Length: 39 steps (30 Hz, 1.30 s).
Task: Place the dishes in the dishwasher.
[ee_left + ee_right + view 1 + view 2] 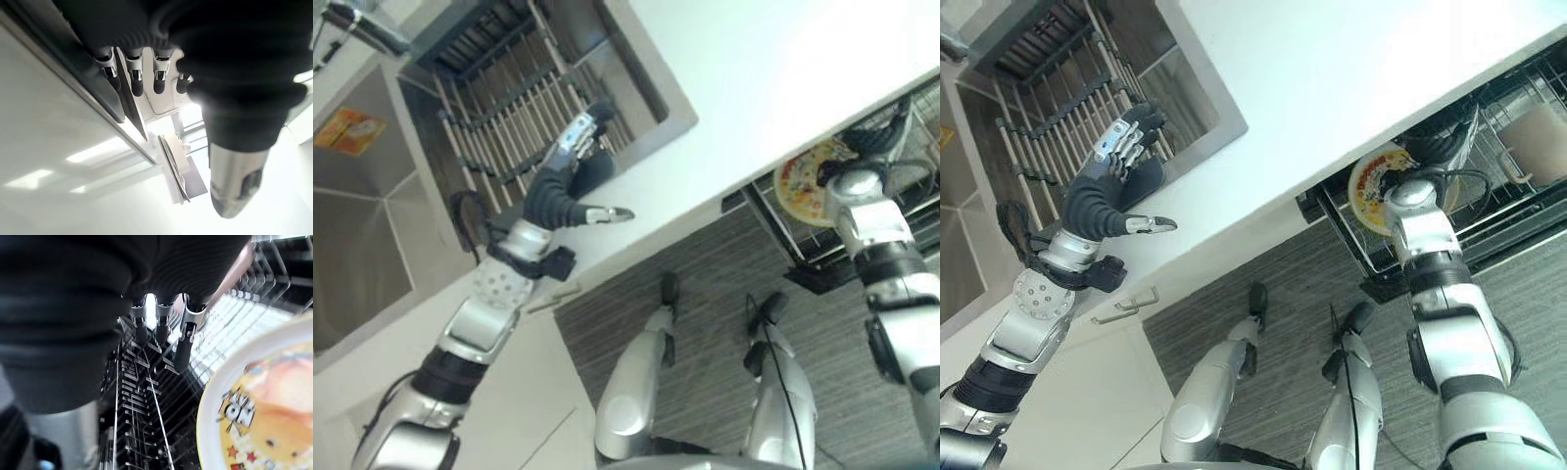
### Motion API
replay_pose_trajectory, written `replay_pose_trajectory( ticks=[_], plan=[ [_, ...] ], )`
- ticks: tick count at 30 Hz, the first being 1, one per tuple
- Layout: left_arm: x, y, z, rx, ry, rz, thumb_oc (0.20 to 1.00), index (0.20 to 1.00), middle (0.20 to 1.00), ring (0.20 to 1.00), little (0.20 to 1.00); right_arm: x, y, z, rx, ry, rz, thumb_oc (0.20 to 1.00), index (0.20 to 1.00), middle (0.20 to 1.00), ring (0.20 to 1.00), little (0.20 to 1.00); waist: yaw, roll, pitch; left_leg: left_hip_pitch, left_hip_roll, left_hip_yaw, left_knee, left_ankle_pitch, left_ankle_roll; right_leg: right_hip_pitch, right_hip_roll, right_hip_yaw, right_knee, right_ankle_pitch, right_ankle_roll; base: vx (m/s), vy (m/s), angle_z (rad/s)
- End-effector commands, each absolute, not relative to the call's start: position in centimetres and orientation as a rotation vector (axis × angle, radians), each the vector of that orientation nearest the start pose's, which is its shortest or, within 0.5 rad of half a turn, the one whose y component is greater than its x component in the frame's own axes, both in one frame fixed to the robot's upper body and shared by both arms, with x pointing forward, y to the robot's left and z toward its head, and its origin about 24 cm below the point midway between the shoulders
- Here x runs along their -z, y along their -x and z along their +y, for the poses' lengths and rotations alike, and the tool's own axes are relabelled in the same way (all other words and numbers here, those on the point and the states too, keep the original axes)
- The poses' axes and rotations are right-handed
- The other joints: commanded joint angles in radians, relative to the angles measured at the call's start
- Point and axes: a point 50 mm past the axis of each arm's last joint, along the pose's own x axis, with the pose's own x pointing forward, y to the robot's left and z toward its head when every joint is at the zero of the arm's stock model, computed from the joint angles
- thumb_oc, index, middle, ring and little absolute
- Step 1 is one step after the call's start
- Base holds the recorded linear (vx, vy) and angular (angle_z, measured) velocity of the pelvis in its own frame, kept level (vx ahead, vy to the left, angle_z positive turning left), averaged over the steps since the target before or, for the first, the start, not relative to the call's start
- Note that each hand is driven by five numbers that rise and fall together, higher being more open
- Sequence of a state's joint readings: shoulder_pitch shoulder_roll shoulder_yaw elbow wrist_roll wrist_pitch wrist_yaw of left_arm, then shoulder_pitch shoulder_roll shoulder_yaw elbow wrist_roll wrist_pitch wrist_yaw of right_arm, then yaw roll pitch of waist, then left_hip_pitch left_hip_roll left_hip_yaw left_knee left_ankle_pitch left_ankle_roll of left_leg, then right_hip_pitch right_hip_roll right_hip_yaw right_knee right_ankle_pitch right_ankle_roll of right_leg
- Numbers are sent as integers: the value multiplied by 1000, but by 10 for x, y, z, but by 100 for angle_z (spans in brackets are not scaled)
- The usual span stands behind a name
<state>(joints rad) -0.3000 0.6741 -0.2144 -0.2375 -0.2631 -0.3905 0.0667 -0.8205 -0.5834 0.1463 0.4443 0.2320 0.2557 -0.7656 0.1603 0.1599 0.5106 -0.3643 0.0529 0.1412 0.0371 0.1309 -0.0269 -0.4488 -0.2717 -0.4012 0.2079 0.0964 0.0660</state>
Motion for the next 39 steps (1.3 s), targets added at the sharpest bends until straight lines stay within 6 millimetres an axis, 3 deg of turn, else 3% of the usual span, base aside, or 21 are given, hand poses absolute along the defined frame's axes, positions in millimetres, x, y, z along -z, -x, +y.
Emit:
replay_pose_trajectory(
  ticks=[1, 8, 11, 14, 15, 17, 18, 20, 27, 30, 33, 35, 36, 39],
  plan=[
    [-198, -251, 162, 327, -333, -807, 1000, 1000, 1000, 1000, 1000, -226, -356, -251, 858, 336, -316, 1000, 1000, 1000, 1000, 1000, -15, -17, 9, -8, -7, 51, 43, -114, -1, 30, -10, 99, 49, -100, 107, -7, 43, -20],
    [-193, -246, 165, 280, -329, -807, 1000, 1000, 1000, 1000, 1000, -205, -337, -234, 822, 445, -323, 1000, 1000, 1000, 1000, 1000, -56, -31, 9, 4, 9, 90, 48, -106, 6, 31, 3, 109, 51, -96, 95, -39, 27, -12],
    [-181, -242, 169, 252, -319, -762, 1000, 1000, 1000, 1000, 1000, -162, -321, -230, 808, 512, -248, 1000, 1000, 1000, 1000, 1000, -98, -55, 9, 135, 20, 122, 19, -119, 0, 149, 12, 112, 3, -95, 100, 3, 106, -7],
    [-173, -235, 178, 211, -317, -731, 1000, 1000, 1000, 1000, 1000, -137, -295, -245, 811, 565, -259, 1000, 1000, 1000, 1000, 1000, -133, -83, 9, 254, 38, 154, -3, -131, -5, 276, 18, 103, -57, -82, 101, 21, 22, -21],
    [-169, -232, 184, 190, -316, -709, 1000, 1000, 1000, 1000, 1000, -136, -282, -253, 807, 570, -286, 1000, 1000, 1000, 1000, 1000, -148, -97, 9, 313, 49, 167, 3, -142, -5, 337, 22, 98, -65, -85, 97, 7, -7, -20],
    [-167, -230, 188, 176, -314, -693, 1000, 1000, 1000, 1000, 1000, -137, -276, -257, 798, 585, -306, 1000, 1000, 1000, 1000, 1000, -157, -105, 1, 350, 58, 177, 10, -150, -6, 375, 25, 94, -66, -91, 92, 94, -14, -14],
    [-160, -227, 194, 164, -315, -650, 1000, 1000, 1000, 1000, 1000, -138, -267, -261, 779, 598, -322, 1000, 1000, 1000, 1000, 1000, -167, -115, -46, 399, 67, 168, 14, -173, -15, 425, 33, 103, -70, -115, 91, 230, -18, -7],
    [-153, -224, 200, 156, -313, -604, 1000, 1000, 1000, 1000, 1000, -141, -259, -261, 735, 590, -355, 1000, 1000, 1000, 1000, 1000, -175, -127, -96, 428, 74, 186, 15, -164, -10, 459, 42, 92, -81, -107, 77, 150, -30, -11],
    [-141, -225, 209, 163, -302, -518, 1000, 1000, 1000, 1000, 1000, -151, -246, -253, 639, 485, -457, 1000, 1000, 1000, 1000, 1000, -196, -147, -237, 542, 66, 193, -63, -166, -15, 570, 77, 110, -170, -100, 81, 84, -37, -16],
    [-138, -227, 210, 162, -301, -503, 1000, 1000, 1000, 1000, 1000, -151, -244, -254, 679, 472, -467, 1000, 1000, 1000, 1000, 1000, -200, -150, -255, 557, 65, 201, -74, -169, -16, 586, 84, 112, -186, -100, 81, 19, -34, -12],
    [-135, -226, 214, 153, -296, -484, 1000, 1000, 1000, 1000, 1000, -140, -239, -268, 797, 436, -403, 1000, 1000, 1000, 1000, 1000, -207, -154, -279, 575, 62, 209, -84, -175, -13, 603, 89, 114, -206, -96, 83, 4, -46, -2],
    [-134, -224, 220, 140, -289, -480, 1000, 1000, 1000, 1000, 1000, -119, -229, -289, 934, 290, -311, 1000, 1000, 1000, 1000, 1000, -216, -155, -293, 585, 59, 219, -86, -181, -9, 613, 96, 115, -217, -93, 82, -31, -73, -4],
    [-133, -225, 222, 134, -288, -478, 1000, 1000, 1000, 1000, 1000, -112, -224, -295, 985, 175, -347, 1000, 1000, 1000, 1000, 1000, -220, -154, -300, 588, 57, 220, -78, -187, -6, 616, 99, 118, -217, -95, 80, -42, -61, -6],
    [-132, -229, 225, 124, -285, -475, 1000, 1000, 1000, 1000, 1000, -100, -221, -300, 997, 69, -363, 1000, 1000, 1000, 1000, 1000, -223, -148, -310, 585, 49, 208, -47, -208, 4, 617, 107, 126, -201, -105, 72, 16, -69, -7]
  ],
)
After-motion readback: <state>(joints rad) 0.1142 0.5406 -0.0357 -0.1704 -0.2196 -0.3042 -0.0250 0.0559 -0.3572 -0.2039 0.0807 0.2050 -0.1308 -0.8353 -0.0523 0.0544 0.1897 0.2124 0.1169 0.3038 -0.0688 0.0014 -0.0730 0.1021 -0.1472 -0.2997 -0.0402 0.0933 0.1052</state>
